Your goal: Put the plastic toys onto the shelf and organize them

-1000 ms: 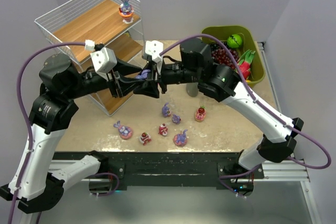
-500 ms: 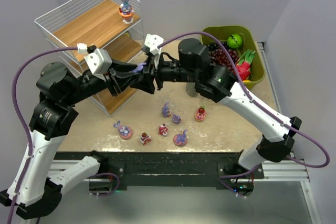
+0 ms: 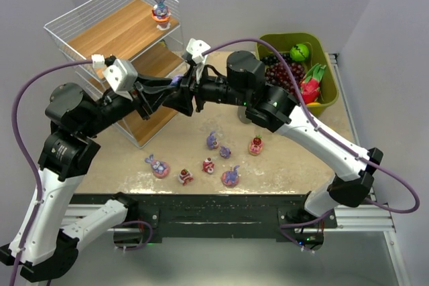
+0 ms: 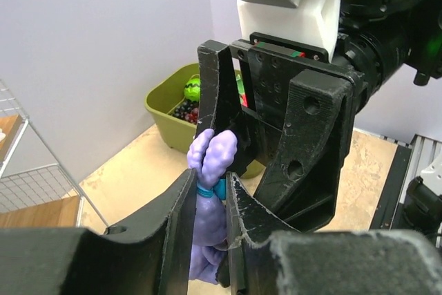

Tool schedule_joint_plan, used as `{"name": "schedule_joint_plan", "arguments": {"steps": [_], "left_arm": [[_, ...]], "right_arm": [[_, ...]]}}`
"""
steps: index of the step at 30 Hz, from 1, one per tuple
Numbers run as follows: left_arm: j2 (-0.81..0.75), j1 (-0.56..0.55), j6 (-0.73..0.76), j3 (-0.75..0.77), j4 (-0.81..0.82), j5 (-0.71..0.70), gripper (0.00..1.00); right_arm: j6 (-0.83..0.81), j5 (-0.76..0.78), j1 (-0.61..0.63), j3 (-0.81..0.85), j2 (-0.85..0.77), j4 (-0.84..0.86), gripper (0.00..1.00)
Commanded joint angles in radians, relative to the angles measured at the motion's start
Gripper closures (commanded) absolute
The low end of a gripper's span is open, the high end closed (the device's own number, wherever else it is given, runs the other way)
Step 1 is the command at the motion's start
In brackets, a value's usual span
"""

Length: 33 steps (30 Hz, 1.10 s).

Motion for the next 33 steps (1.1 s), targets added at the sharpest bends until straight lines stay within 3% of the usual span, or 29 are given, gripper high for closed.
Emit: {"name": "schedule_joint_plan", "arguments": {"steps": [1,8,16,18,24,33], "left_arm": [[0.0,0.012,-0.04,-0.003,0.1,-0.091,1.0],[-0.004,0.012,-0.091,0.002,0.159,-0.151,1.0],[0.005,0.012,-0.086,0.011,0.177,-0.171,1.0],[0.005,0.012,-0.085,0.015,0.179,-0.189,1.0],[0.002,0.012,-0.063,0.022,0.205,-0.301,1.0],[-0.003,0.012,0.029,-0.015,0.379,-0.488,1.0]], "right_arm": [[0.026,0.032,0.009,-0.006,-0.051,0.072,0.48],[0.061,0.129,0.009,-0.037,-0.062,0.095,0.29],[0.092,0.154,0.009,-0.081,-0.076,0.143,0.31],[0.093,0.177,0.008,-0.091,-0.082,0.144,0.26],[0.086,0.324,0.008,-0.123,-0.116,0.161,0.21],[0.107,0.474,0.006,-0.213,-0.189,0.218,0.14]]}}
